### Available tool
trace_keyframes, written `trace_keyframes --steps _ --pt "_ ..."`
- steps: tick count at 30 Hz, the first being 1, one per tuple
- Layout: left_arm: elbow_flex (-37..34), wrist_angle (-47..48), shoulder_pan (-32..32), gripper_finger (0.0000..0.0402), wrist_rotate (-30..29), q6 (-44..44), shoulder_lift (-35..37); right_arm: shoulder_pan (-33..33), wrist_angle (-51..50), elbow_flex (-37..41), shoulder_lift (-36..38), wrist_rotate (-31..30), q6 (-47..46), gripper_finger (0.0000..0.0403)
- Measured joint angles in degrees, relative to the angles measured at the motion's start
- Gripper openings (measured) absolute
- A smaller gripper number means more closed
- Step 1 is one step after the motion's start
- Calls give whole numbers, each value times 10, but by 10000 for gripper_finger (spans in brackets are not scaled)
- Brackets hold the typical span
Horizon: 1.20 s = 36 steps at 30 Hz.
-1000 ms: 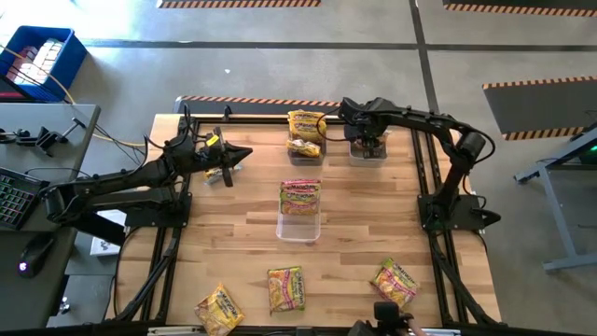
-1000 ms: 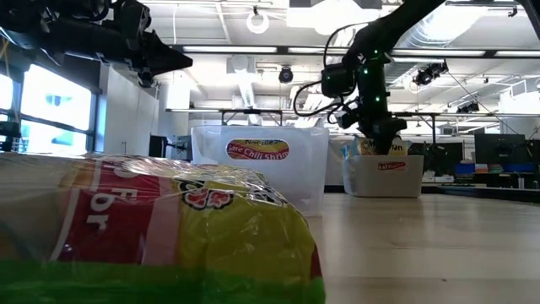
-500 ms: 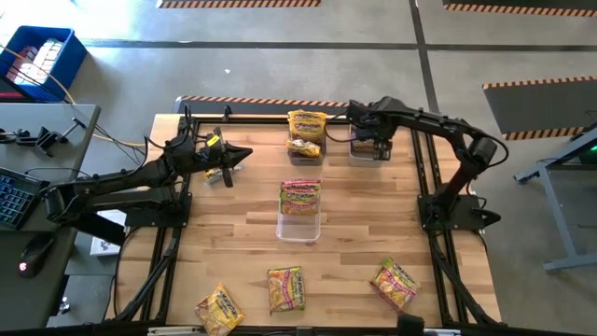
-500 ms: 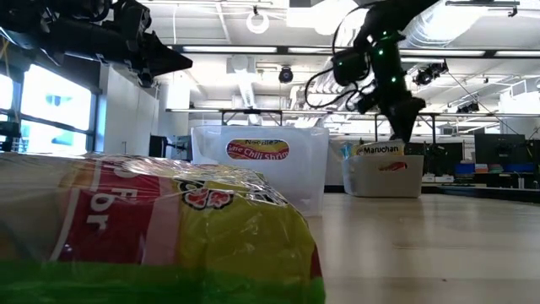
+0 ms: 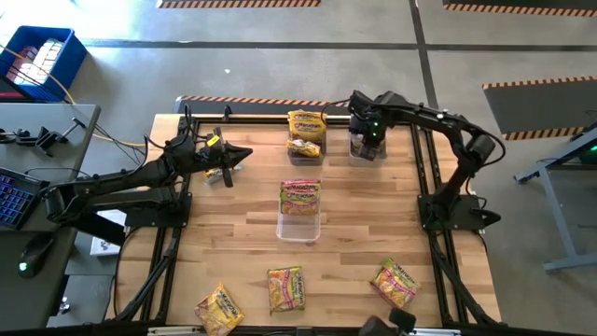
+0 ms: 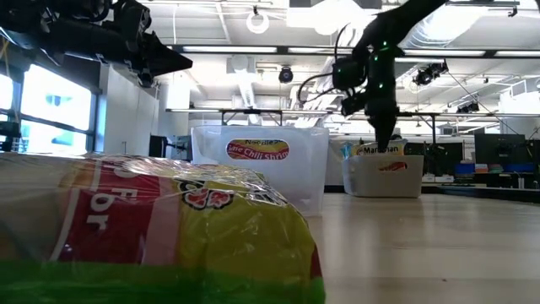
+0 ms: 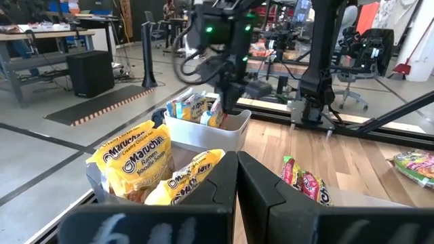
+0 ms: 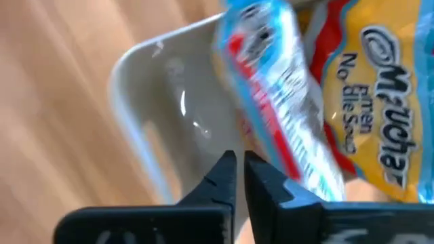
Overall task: Sort Maruchan noodles
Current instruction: Put the blue noodle pack into the white bin, then put the green noodle pack into the transparent bin
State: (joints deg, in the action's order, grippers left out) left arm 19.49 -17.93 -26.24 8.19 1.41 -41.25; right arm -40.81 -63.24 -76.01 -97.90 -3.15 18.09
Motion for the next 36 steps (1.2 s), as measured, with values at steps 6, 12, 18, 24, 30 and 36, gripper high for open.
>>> trace_keyframes --steps 6,12,18,24,30,36 --pt "0 0 0 0 0 0 0 -13 41 0 -15 -27 -57 21" --pt "0 1 0 0 6 0 0 -11 68 0 -14 -82 -75 12" --pt "0 -2 1 0 42 -1 -13 26 42 0 47 -88 -63 4" --pt "0 -31 29 0 129 -21 -65 73 128 65 152 -74 -92 0" --pt "33 -24 71 0 196 -21 -122 119 437 325 279 17 -155 0" --pt "68 21 131 1 195 -27 -163 188 762 508 353 -13 -234 0"
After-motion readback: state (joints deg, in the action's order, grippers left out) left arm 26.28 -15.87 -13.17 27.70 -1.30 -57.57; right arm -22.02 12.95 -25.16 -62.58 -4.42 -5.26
